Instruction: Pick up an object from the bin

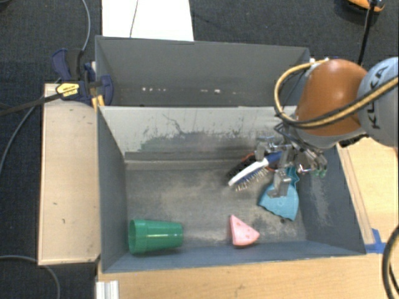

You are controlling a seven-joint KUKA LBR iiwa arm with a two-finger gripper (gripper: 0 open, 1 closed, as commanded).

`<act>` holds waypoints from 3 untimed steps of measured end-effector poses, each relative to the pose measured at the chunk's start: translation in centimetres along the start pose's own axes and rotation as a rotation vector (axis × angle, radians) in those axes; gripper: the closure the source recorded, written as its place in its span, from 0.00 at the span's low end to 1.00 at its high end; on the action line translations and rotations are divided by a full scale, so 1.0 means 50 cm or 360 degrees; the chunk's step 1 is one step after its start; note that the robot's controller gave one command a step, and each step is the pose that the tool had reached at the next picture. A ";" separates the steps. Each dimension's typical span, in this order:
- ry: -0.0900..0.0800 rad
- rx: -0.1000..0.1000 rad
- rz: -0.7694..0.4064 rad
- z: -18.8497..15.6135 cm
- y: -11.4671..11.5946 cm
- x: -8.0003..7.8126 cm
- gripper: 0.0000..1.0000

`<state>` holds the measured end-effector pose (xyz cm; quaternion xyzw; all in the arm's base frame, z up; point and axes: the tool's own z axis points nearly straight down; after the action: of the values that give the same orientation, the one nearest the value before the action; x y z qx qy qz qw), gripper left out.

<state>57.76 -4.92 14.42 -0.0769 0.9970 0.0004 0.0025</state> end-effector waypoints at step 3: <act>-0.0001 -0.0005 -0.0465 0.149 0.036 -0.034 1.00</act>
Offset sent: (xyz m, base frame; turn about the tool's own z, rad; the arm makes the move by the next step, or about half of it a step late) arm 0.0137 0.0130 -0.0742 -0.2926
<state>59.19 -2.87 6.98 -0.2212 0.9752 0.0015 0.0029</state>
